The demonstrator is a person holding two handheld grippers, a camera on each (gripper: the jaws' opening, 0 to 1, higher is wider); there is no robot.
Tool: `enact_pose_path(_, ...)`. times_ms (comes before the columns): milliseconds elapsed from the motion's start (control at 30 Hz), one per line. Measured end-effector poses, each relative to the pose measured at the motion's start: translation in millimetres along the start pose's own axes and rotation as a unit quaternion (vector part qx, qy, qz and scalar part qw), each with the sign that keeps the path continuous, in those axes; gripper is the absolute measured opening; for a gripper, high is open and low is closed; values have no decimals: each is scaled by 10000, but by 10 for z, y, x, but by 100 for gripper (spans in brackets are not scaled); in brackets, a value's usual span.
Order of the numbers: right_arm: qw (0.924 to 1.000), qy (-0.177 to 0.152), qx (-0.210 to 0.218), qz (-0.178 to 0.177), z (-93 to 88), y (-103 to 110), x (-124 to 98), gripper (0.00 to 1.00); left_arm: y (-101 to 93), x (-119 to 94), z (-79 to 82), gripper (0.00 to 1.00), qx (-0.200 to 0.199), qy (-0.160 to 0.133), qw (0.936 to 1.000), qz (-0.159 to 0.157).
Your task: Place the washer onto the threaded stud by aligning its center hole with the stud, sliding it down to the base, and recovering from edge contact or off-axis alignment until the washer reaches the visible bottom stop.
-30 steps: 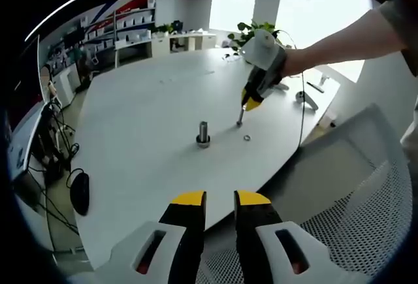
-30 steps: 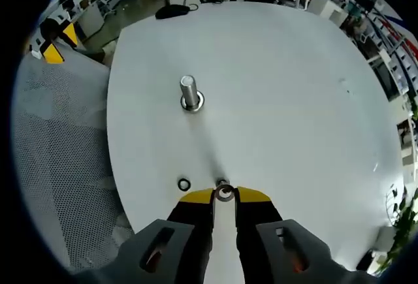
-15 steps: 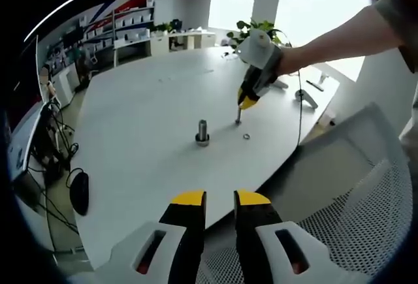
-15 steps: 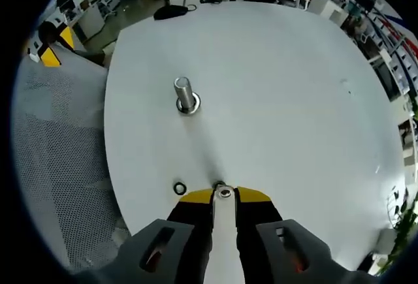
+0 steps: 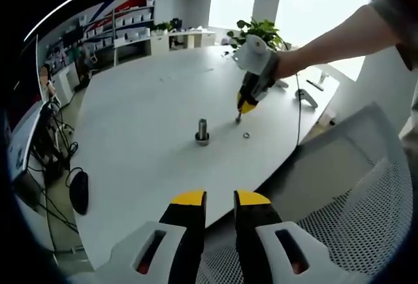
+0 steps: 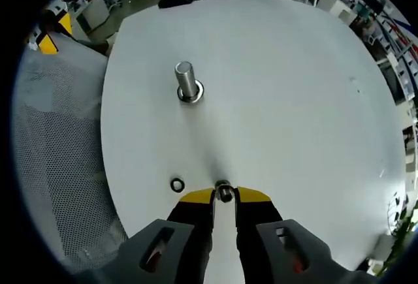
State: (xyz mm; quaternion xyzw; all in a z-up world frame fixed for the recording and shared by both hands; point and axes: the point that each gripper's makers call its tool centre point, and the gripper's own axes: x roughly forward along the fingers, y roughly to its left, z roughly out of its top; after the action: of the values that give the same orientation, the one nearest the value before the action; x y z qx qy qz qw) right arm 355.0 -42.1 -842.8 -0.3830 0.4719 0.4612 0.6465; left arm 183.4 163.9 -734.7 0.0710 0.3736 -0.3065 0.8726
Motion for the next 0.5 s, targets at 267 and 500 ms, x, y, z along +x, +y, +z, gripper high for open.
enact_pose_path(267,9998,182,79,88,-77,30,156,14,-14,8,-9,14,14,41,10000,-30)
enact_pose_path(500,9994,279,186,117,-155,46,243,14,-26,15,-22,14,18,72,10000,-62)
